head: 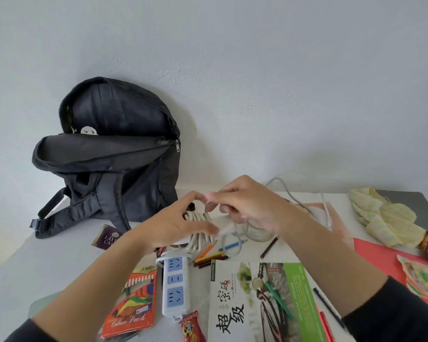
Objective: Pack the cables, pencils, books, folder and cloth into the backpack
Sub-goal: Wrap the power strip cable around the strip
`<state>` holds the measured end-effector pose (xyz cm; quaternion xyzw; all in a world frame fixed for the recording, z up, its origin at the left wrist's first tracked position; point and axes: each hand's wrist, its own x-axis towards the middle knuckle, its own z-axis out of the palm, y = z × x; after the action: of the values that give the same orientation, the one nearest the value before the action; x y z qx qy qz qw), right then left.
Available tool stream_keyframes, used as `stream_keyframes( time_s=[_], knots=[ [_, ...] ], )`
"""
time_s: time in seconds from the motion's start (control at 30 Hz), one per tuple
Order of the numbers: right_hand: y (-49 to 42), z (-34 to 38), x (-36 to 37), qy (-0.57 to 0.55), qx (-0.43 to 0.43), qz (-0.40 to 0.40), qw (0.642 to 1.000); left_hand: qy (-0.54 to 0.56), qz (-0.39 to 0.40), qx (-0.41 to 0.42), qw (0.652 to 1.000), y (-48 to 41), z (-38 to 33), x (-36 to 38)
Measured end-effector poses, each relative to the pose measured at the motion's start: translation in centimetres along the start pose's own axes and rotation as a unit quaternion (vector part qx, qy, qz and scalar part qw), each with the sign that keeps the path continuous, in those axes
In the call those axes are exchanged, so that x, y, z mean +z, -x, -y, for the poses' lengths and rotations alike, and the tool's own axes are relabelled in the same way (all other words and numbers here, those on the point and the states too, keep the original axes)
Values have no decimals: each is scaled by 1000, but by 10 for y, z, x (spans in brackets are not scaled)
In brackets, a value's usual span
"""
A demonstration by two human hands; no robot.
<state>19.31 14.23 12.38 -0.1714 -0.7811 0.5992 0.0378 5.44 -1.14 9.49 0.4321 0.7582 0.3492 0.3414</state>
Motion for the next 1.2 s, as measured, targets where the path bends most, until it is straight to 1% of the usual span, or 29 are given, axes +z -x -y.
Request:
stream_keyframes(
  time_s=[0.07,0.1,0.13,0.2,0.27,0.33,0.4,0.43,0.53,0.63,0.7,0.77,0.83,0.9,0.93,0.97,1.03,1.13,1.2],
  knots=[
    [5,-2,13,130,-74,-37,988,111,-3,13,994,-5,4,3],
    [6,-7,19,176,-128,-73,973,174,-9,14,985,-7,5,4],
    [6,-14,24,189,-176,-111,960,226,-22,6,974,-9,6,4],
    [7,-29,28,148,-222,-161,950,304,-41,-20,951,-12,9,2],
    [5,-41,27,77,-234,-170,954,378,-25,-35,925,-14,12,0],
    [4,-48,24,-39,-228,-128,964,439,8,-22,898,-15,12,-1],
    [3,-53,19,-134,-210,-76,966,461,27,-3,887,-15,11,2],
    [3,-53,16,-152,-196,-64,967,464,30,1,885,-15,9,4],
    [6,-55,5,-144,-175,-51,973,489,32,3,872,-17,7,8],
    [10,-56,0,-152,-181,-14,972,529,66,31,845,-15,2,4],
    [12,-55,-1,-158,-167,10,973,540,88,58,835,-12,-2,-3],
    [11,-55,-3,-123,-156,26,980,544,105,85,828,-11,-6,-12],
    [8,-56,-3,-30,-133,35,990,546,122,98,823,-11,-7,-20],
    [-1,-59,-4,83,-74,23,994,551,155,107,813,-12,-4,-24],
    [-6,-62,-7,115,-37,13,993,551,177,111,808,-12,-2,-26],
    [-10,-65,-10,130,-5,8,992,543,199,112,808,-10,1,-27],
    [-16,-69,-21,111,26,7,993,509,231,102,823,-9,6,-29],
    [-21,-64,-35,53,28,4,998,438,242,46,865,-4,9,-25],
    [-23,-56,-38,18,7,-5,1000,369,215,-4,904,-4,12,-20]
  ],
)
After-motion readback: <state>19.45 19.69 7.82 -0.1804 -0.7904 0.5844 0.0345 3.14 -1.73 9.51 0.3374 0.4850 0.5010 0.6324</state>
